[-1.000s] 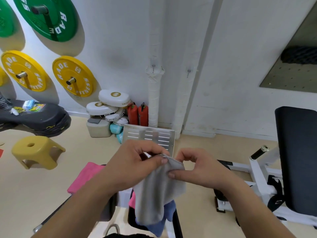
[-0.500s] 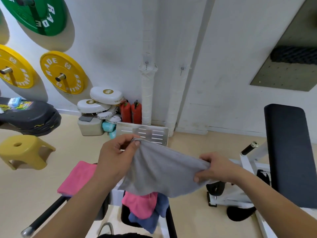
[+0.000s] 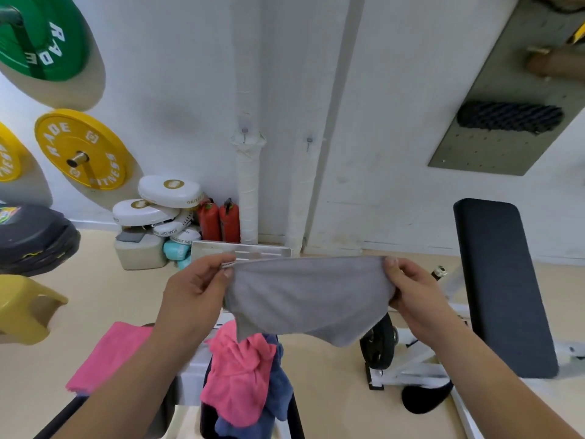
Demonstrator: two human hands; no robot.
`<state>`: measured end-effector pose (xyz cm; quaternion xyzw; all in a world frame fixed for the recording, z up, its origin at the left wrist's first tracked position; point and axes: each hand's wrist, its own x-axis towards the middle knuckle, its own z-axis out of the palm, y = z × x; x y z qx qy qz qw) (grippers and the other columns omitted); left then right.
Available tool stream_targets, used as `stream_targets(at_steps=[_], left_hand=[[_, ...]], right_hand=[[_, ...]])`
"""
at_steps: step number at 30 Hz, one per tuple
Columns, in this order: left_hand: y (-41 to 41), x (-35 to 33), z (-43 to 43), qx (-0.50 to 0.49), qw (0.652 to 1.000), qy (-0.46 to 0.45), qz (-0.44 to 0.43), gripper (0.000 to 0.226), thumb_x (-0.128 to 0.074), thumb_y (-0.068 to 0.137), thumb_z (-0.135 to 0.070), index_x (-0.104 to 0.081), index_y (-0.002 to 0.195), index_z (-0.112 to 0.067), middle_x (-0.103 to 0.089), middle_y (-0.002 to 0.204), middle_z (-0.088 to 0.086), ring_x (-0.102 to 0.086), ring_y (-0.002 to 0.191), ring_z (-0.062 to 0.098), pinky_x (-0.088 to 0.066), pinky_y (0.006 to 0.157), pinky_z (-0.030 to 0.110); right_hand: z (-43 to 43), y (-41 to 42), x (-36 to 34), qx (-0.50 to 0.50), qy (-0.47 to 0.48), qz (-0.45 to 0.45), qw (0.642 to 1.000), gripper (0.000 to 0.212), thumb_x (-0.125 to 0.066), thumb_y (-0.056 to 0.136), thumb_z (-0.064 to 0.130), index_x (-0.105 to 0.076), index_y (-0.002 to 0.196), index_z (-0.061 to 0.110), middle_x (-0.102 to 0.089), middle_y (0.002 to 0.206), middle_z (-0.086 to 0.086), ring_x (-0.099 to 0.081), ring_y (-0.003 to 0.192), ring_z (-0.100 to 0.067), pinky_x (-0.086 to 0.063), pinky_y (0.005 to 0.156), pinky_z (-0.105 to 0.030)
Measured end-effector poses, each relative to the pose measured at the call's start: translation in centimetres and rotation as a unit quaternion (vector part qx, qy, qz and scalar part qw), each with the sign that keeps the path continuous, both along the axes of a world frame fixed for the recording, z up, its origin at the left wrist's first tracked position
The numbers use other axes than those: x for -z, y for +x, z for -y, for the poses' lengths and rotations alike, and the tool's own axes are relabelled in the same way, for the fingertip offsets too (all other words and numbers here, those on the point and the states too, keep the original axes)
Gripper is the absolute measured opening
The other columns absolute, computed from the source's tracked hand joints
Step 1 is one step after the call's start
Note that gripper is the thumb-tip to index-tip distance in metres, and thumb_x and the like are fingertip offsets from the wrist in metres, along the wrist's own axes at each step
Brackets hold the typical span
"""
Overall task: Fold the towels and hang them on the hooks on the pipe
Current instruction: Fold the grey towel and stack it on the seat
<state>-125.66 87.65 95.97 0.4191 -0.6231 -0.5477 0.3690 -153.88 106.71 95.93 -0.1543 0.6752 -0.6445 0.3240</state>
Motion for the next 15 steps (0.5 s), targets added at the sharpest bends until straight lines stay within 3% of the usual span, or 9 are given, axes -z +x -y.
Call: stream_targets(at_steps=[2, 5, 7, 9, 12, 15], left_hand=[[-0.4, 0.4, -0.1, 0.005, 1.000, 0.022, 0.019, 0.031, -0.063, 0.099, -0.004, -0.076, 0.102, -0.033, -0.081, 0.086, -0.011, -0.072, 0.078, 0.005, -0.061, 0.084, 0.040], [-0.4, 0.6, -0.5, 0.015, 0.999, 0.025, 0.021, 0.031, -0.062, 0.100, -0.004, -0.076, 0.096, -0.032, -0.080, 0.083, -0.012, -0.071, 0.072, 0.000, -0.061, 0.079, 0.039], [-0.1, 0.5, -0.8, 0.000, 0.999, 0.022, 0.027, 0.030, -0.061, 0.100, -0.005, -0.077, 0.094, -0.030, -0.080, 0.084, -0.011, -0.071, 0.072, 0.001, -0.063, 0.081, 0.046], [0.2, 0.5, -0.8, -0.021, 1.000, 0.003, 0.023, 0.026, -0.061, 0.100, -0.009, -0.077, 0.096, -0.029, -0.080, 0.086, -0.012, -0.072, 0.077, 0.003, -0.062, 0.080, 0.040], [0.4, 0.2, -0.3, -0.023, 0.998, 0.005, 0.055, 0.020, -0.060, 0.101, -0.013, -0.075, 0.099, -0.026, -0.078, 0.086, -0.016, -0.069, 0.075, -0.004, -0.053, 0.067, 0.014], [1.0, 0.8, -0.3, -0.013, 0.997, 0.039, 0.061, 0.019, -0.060, 0.102, -0.014, -0.076, 0.097, -0.023, -0.080, 0.085, -0.007, -0.071, 0.076, 0.009, -0.054, 0.064, 0.021]], right_hand=[[0.1, 0.2, 0.7, 0.028, 0.071, -0.102, 0.992, 0.017, -0.067, 0.098, 0.037, -0.074, 0.093, 0.023, -0.072, 0.084, -0.007, -0.064, 0.082, -0.023, -0.055, 0.078, -0.044], [0.0, 0.2, 1.5, 0.025, 0.158, -0.264, 0.951, 0.019, -0.054, 0.104, 0.039, -0.067, 0.093, 0.031, -0.072, 0.082, -0.010, -0.064, 0.077, -0.026, -0.047, 0.067, -0.035], [0.0, 0.4, 1.7, 0.015, 0.167, -0.301, 0.939, 0.020, -0.048, 0.106, 0.039, -0.062, 0.094, 0.031, -0.067, 0.077, -0.017, -0.058, 0.067, -0.025, -0.042, 0.061, -0.034], [0.6, 0.7, 1.5, 0.025, 0.136, -0.283, 0.949, 0.022, -0.048, 0.106, 0.038, -0.061, 0.091, 0.029, -0.062, 0.075, -0.023, -0.052, 0.063, -0.021, -0.041, 0.061, -0.035], [1.2, 0.9, 1.1, 0.017, 0.108, -0.206, 0.972, 0.023, -0.055, 0.104, 0.038, -0.067, 0.089, 0.024, -0.068, 0.083, -0.020, -0.058, 0.071, -0.023, -0.045, 0.067, -0.037], [1.3, 1.2, 1.2, -0.023, 0.123, -0.143, 0.982, 0.023, -0.060, 0.102, 0.036, -0.073, 0.091, 0.020, -0.071, 0.080, -0.010, -0.063, 0.074, -0.024, -0.054, 0.067, -0.042]])
